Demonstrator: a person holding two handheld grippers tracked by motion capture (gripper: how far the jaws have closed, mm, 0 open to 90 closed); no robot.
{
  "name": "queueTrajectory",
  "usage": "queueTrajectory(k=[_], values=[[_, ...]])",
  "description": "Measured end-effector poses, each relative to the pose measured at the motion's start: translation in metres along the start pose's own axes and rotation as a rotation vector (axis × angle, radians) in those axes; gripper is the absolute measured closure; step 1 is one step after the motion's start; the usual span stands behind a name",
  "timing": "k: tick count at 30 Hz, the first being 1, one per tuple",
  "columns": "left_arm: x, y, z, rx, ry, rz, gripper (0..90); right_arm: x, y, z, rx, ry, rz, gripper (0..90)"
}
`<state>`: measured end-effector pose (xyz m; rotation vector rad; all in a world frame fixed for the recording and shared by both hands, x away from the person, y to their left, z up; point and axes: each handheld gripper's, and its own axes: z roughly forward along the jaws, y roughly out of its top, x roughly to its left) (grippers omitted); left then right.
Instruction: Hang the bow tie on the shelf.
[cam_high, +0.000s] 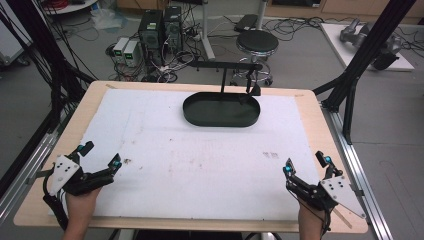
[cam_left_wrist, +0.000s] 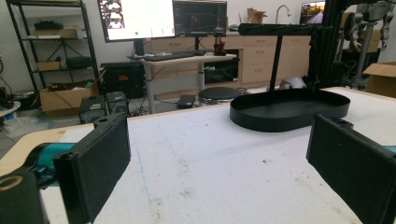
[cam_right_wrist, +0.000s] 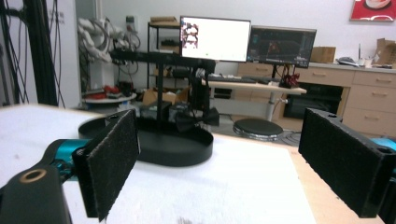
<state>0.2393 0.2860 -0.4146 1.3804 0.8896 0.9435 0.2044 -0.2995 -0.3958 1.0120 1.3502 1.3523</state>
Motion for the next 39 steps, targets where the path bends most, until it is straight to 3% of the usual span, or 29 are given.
queueTrajectory(k=[7,12,39], values=[[0.001,0.000,-0.004,-0.002,0.017,0.008,6.8,0.000,-0.009,0.001,0.001,0.003,0.030,11.6],[0.003,-0.001,-0.005,0.005,0.023,-0.012,6.9,0.002,-0.011,0.003,0.008,0.009,0.022,11.7],[0.004,-0.002,-0.005,0.016,0.039,-0.008,6.8,-0.003,-0.012,0.001,-0.002,-0.001,0.021,11.7]])
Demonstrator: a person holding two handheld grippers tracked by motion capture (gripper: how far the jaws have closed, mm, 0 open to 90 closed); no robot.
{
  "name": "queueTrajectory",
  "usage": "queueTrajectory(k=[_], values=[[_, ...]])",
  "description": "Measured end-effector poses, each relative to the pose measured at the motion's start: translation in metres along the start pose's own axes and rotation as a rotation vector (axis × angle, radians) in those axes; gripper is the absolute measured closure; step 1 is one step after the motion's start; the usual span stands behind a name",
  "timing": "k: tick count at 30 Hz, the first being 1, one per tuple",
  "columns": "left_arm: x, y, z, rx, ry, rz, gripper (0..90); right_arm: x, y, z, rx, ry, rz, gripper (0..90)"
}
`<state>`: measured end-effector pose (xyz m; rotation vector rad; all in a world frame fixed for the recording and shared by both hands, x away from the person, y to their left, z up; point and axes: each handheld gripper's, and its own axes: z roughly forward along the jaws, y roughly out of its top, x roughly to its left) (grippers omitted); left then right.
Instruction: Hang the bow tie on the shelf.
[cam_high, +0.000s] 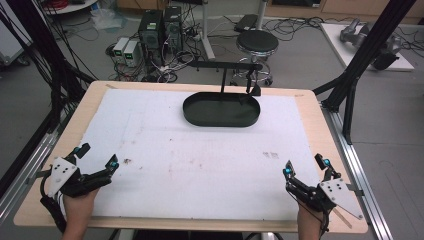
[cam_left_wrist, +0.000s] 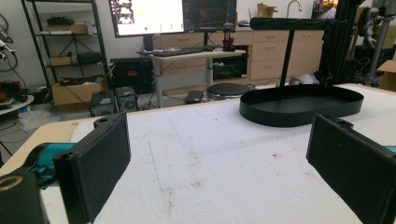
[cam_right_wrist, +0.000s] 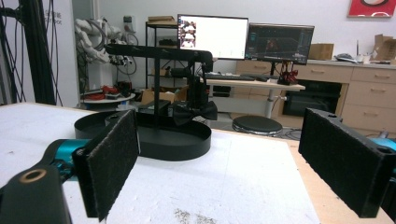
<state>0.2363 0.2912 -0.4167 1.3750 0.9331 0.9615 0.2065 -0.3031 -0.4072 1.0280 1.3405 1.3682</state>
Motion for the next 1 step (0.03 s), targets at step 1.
queueTrajectory(k=[1], values=[[0.0000,0.0001,0.0000,0.000,0.000,0.000,6.8,-0.0004,0.0001,0.0001,-0.003,-0.002,-0.005,11.7]])
